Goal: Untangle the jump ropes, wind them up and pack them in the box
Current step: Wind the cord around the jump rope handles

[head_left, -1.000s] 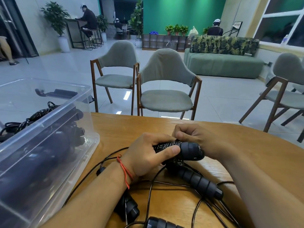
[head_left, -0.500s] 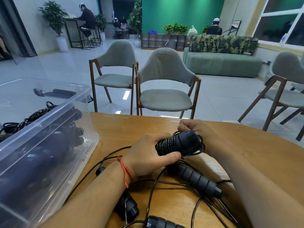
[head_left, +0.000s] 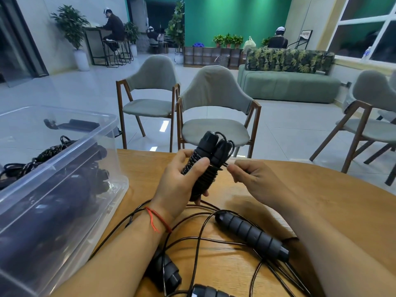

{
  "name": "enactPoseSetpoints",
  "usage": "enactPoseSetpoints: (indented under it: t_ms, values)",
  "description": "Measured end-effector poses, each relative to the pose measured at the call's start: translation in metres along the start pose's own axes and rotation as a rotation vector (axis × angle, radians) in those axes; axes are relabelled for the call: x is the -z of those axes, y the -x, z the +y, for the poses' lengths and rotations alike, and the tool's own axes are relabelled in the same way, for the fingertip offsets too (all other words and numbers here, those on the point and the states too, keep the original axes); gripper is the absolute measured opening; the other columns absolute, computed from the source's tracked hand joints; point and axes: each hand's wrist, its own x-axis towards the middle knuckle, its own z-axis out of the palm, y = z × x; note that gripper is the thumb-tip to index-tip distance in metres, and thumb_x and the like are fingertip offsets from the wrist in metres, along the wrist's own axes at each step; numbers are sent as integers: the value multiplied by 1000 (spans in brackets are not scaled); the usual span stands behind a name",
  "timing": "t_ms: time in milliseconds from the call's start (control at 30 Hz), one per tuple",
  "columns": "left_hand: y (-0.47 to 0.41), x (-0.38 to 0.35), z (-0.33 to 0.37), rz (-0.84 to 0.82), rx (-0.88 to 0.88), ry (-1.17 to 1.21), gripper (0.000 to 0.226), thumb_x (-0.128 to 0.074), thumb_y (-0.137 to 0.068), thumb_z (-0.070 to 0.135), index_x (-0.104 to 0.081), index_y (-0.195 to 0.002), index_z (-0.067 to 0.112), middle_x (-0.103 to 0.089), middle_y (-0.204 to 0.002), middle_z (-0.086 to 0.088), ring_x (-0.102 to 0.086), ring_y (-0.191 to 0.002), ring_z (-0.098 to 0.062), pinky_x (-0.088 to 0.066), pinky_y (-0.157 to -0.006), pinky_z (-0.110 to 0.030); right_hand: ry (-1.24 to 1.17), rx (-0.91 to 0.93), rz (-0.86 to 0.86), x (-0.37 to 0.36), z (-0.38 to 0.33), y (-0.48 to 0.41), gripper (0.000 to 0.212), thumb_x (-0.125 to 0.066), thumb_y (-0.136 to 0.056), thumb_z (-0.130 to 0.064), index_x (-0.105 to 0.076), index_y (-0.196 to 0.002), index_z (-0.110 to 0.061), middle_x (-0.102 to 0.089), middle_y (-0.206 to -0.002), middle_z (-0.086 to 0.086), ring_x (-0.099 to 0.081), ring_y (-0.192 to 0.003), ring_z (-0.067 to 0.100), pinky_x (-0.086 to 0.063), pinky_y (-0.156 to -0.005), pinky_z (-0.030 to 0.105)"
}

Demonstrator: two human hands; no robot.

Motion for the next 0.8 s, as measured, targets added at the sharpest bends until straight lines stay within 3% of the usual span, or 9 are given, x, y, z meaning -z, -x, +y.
enactPoseSetpoints:
  t_ms: [233,367,500,667,800]
  values:
    - [-7,-2,-2,122,32,37,27,-60,-105,42,-60,-127,27,-71,-101,-16,-70,-73,-31,-54,-56,-42,48,12,30,-3,-18,0,26,-60,-108,-38,-80,-94,-29,-69,-80,-16,-62,-85,7,-47,-77,24]
    - [-10,-3,-5,169,50,-51,22,-64,-103,36,-59,-123,31,-70,-101,-16,-70,-71,-26,-55,-56,-40,122,12,46,-10,-23,-1,27,-57,-109,-43,-81,-100,-34,-74,-86,-10,-66,-89,11,-55,-81,42]
    - [-10,1,-5,151,62,-33,29,-72,-98,32,-58,-124,34,-69,-99,-16,-69,-71,-25,-55,-55,-38,1,-70,64,-11,-30,-4,34,-55,-108,-46,-82,-93,-30,-75,-90,-13,-63,-91,0,-47,-81,31]
    - [-8,0,-4,104,39,-26,34,-78,-94,25,-60,-123,29,-67,-97,-20,-69,-71,-28,-55,-54,-39,-51,-56,148,-10,-30,-5,27,-71,-100,-44,-81,-85,-25,-66,-66,-14,-59,-68,2,-43,-66,17]
    - [-7,-2,-3,90,24,7,34,-79,-94,25,-60,-123,27,-65,-98,-24,-68,-71,-29,-55,-53,-39,-134,-35,196,-11,-29,-4,22,-80,-93,-44,-81,-86,-23,-64,-65,-4,-54,-64,11,-42,-61,21]
